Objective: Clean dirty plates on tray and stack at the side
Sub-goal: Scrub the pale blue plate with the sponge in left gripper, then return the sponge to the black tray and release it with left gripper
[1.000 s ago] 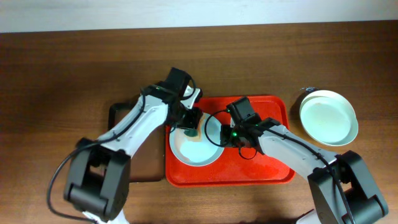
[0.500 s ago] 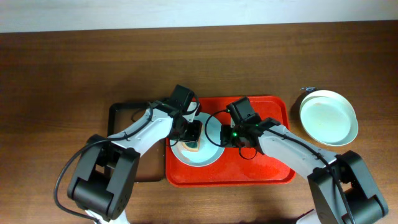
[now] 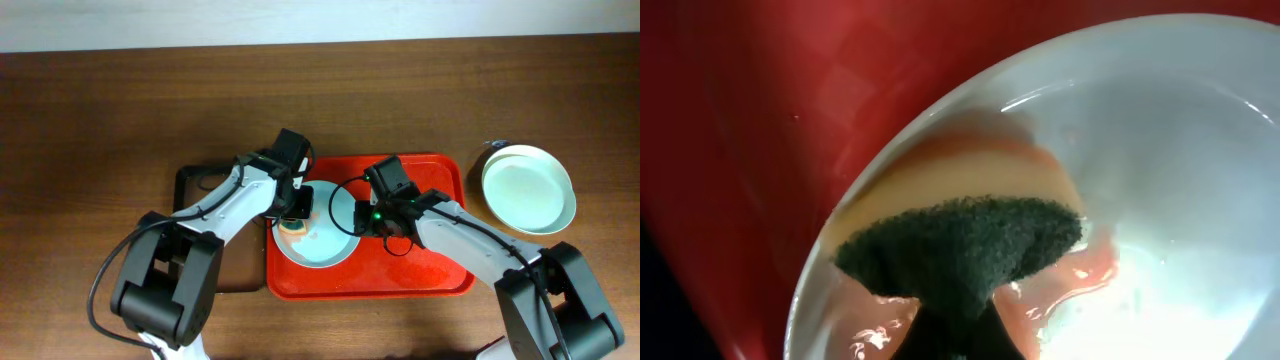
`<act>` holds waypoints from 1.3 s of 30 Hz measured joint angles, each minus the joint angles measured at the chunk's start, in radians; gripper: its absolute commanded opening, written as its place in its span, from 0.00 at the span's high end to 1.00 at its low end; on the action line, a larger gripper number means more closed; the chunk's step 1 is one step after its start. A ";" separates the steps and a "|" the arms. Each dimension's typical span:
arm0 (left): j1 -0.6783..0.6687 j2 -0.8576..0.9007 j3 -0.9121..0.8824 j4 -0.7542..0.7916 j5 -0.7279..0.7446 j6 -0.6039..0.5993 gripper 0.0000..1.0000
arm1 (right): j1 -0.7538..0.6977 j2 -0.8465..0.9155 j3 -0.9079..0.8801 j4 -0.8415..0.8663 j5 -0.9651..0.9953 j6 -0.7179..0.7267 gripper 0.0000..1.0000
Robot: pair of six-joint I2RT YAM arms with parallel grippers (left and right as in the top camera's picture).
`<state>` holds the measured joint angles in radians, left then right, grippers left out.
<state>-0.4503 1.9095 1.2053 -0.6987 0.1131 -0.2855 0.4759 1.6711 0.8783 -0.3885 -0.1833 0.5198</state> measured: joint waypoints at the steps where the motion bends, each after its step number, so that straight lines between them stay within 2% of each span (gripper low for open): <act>1: 0.003 0.006 0.002 0.000 0.017 -0.003 1.00 | 0.000 0.000 0.000 -0.002 0.001 0.000 0.96; 3: 0.015 0.012 0.005 0.003 0.092 0.002 1.00 | 0.000 0.000 0.000 -0.004 0.002 0.000 0.96; 5: 0.012 0.030 0.005 0.006 0.273 0.028 1.00 | 0.000 0.000 0.000 -0.005 0.002 0.000 0.96; 8: 0.013 0.004 0.010 0.003 0.345 0.038 1.00 | 0.000 0.000 0.000 -0.002 0.000 0.000 0.96; 12: 0.013 -0.142 0.033 -0.008 0.265 0.043 1.00 | 0.000 0.000 0.000 -0.002 0.000 0.000 0.96; 14: 0.010 -0.142 0.034 -0.048 0.175 0.043 1.00 | 0.000 0.011 0.000 0.005 0.000 0.000 0.96; 19: 0.003 -0.137 0.034 -0.050 0.091 0.047 1.00 | 0.000 0.019 0.000 0.015 -0.003 0.000 0.96; 22: -0.001 -0.038 0.033 -0.046 0.083 0.042 1.00 | 0.000 0.019 0.000 0.016 -0.003 0.000 0.96; 23: -0.001 0.024 0.032 -0.042 0.085 0.026 1.00 | 0.000 0.019 0.000 0.016 -0.004 0.000 0.96; 25: 0.000 0.037 0.037 -0.042 0.111 0.008 1.00 | 0.000 0.020 0.000 0.016 -0.004 0.000 0.96; 27: 0.011 0.041 0.039 -0.043 0.238 0.027 1.00 | 0.000 0.021 0.000 0.017 -0.004 0.000 0.96; 29: 0.045 -0.011 0.043 -0.051 0.339 0.047 1.00 | 0.000 0.021 0.000 0.016 -0.004 0.000 0.96; 30: 0.070 -0.066 0.051 -0.049 0.343 0.051 1.00 | 0.000 0.021 0.000 0.016 -0.004 0.000 0.96; 33: 0.178 -0.266 0.078 -0.180 0.131 0.035 1.00 | 0.000 0.023 0.000 0.017 -0.006 0.000 0.96; 36: 0.227 -0.268 0.077 -0.305 -0.083 0.008 1.00 | 0.000 0.023 0.000 0.017 -0.007 0.000 0.96; 39: 0.260 -0.224 -0.029 -0.263 -0.196 -0.003 1.00 | 0.000 0.023 0.000 0.018 -0.008 0.000 0.96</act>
<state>-0.1902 1.6859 1.1759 -0.9619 -0.0834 -0.2890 0.4759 1.6939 0.8787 -0.3710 -0.1913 0.5198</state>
